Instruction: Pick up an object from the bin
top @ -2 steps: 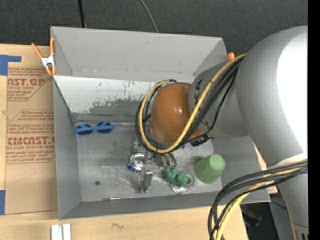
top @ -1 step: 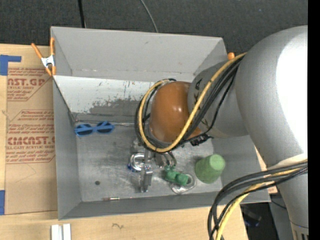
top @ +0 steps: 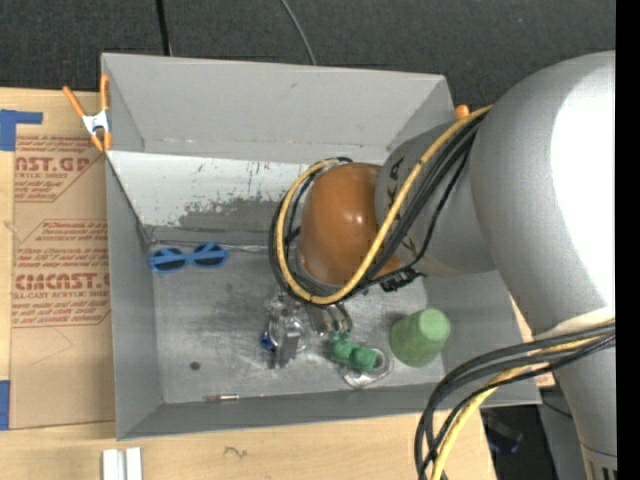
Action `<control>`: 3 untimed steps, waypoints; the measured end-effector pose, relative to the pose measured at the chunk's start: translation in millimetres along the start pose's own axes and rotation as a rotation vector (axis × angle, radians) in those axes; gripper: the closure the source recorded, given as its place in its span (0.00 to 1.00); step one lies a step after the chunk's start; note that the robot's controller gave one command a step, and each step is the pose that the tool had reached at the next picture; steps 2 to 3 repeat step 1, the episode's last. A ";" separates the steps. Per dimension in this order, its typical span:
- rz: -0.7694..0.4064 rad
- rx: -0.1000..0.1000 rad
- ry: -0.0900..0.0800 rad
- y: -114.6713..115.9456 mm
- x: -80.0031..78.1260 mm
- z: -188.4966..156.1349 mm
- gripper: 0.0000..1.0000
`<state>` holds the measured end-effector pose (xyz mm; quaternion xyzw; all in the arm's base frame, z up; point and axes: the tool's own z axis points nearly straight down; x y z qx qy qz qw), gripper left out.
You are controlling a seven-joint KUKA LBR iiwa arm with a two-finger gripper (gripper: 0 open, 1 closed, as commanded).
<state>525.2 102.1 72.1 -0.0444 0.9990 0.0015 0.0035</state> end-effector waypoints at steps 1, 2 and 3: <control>0.000 0.002 -0.002 0.7 -2.9 -105.5 1.00; 0.000 0.002 -0.002 0.7 -2.9 -105.5 1.00; 0.000 0.002 -0.002 0.7 -2.9 -105.5 1.00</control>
Offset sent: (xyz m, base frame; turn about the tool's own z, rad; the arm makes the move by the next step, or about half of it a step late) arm 0.0001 0.0000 0.1010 0.0000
